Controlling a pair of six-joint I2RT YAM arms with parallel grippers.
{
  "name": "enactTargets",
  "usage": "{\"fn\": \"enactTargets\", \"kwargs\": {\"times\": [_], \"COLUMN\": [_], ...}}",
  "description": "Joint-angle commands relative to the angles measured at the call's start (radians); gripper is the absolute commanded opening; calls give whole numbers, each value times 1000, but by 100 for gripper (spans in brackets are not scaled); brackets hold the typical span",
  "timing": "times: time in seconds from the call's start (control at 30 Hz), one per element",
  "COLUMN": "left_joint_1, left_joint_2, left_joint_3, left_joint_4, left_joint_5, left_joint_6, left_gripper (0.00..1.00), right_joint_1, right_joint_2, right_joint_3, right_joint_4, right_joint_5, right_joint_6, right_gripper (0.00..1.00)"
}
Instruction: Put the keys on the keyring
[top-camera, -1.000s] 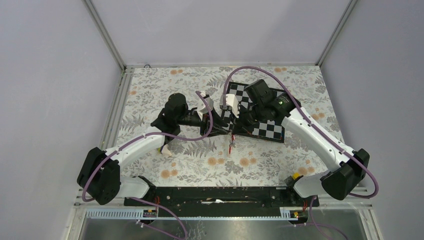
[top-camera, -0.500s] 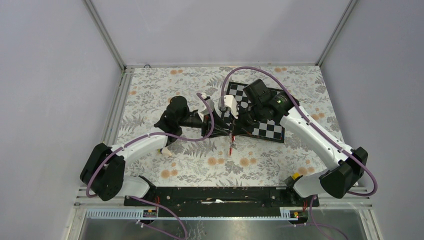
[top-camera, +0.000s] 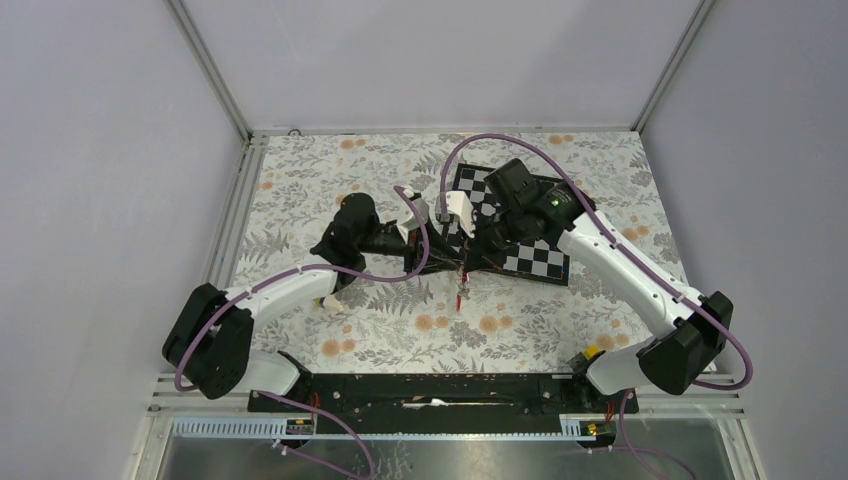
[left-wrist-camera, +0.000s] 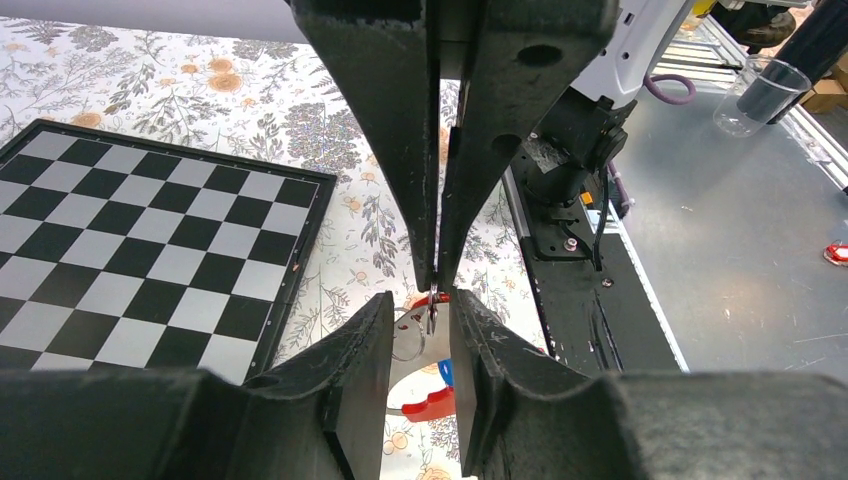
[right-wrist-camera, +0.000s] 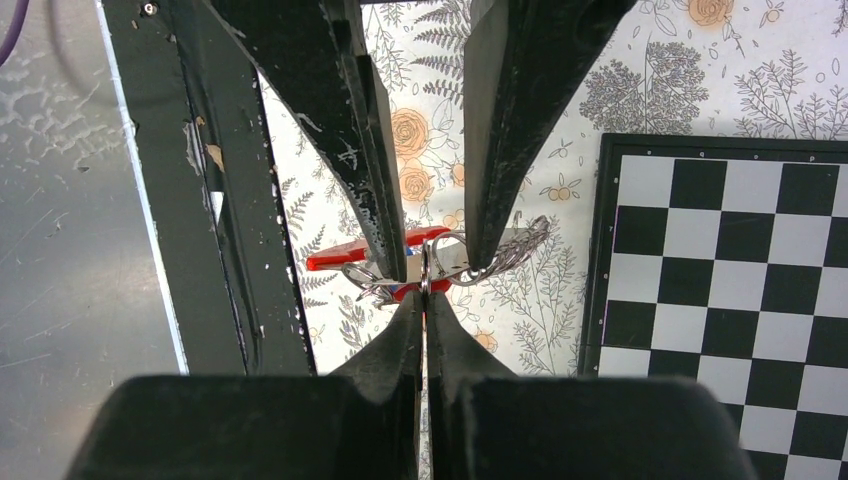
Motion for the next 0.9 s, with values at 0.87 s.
{"fn": "enactTargets", "kwargs": {"times": [0.87], "left_joint_1": [-13], "left_joint_2": [18], "left_joint_3": [-11], "left_joint_4": [77], "left_joint_5": [46], "left_joint_6": [-8], "left_gripper": [0], "right_joint_1": [14], "right_joint_2": [-4], "right_joint_3": [32], "right_joint_4": [15], "right_joint_5": [18], "right_joint_6": [3], "right_gripper": [0]}}
